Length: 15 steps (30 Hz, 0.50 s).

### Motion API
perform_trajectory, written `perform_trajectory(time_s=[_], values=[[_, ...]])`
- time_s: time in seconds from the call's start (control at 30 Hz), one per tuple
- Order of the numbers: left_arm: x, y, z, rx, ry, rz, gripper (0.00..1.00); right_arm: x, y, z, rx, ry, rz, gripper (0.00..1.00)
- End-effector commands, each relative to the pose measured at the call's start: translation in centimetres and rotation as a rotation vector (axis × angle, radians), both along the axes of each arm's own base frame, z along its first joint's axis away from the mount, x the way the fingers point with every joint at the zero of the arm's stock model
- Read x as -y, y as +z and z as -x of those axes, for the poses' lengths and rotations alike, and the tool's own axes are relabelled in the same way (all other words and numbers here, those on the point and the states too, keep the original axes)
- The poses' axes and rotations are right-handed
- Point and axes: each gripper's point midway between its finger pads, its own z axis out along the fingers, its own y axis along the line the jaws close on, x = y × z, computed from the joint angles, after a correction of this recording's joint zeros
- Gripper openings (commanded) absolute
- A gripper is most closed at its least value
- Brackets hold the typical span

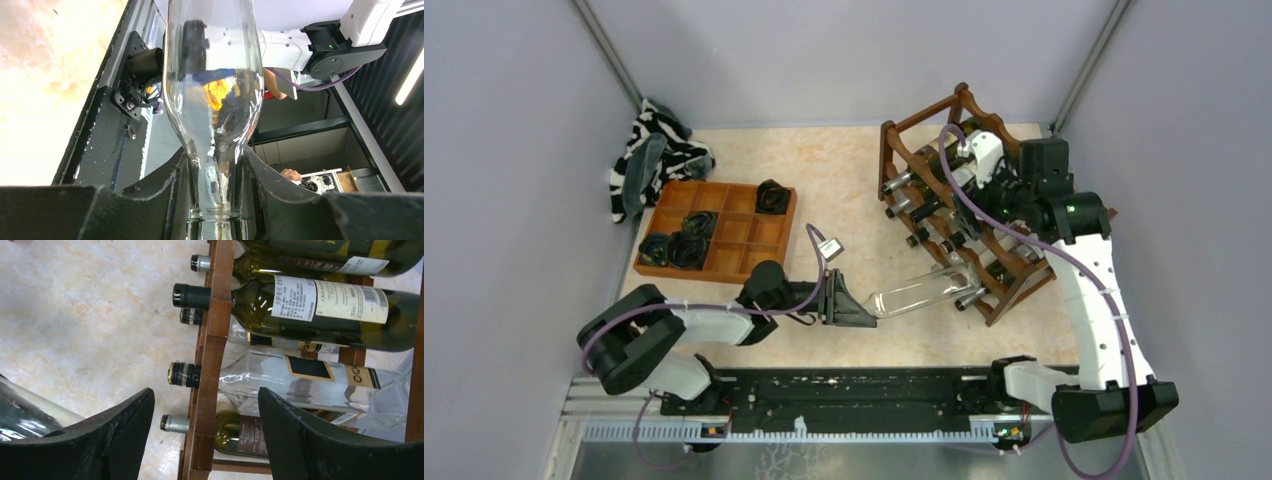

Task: Put the wine bottle on the wine rack
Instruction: Place the wine bottle in the wine rack.

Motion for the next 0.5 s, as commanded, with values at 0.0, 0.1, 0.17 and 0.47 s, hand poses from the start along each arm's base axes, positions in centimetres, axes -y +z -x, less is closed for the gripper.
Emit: perform_trajectory(time_s=[0.0, 0.1, 0.17, 0.47], values=[[1.0, 2.9, -0.2, 0.119, -0.003, 0.11, 0.0, 0.7, 0.9, -1.5, 0.053, -0.074, -0.012, 0.73], [1.3, 2.8, -0.3, 0.12, -0.004, 0.115, 0.0, 0.4, 0.6, -2.0, 0.039, -0.074, -0.025, 0.68], [1.5, 2.8, -0.3, 0.12, 0.0, 0.116, 0.0, 0.0, 0.4, -2.3, 0.026, -0.066, -0.041, 0.64], [2.3, 2.7, -0.9, 0.133, 0.022, 0.123, 0.0, -1.8, 0.3, -3.7, -0.006, -0.032, -0.109, 0.53]])
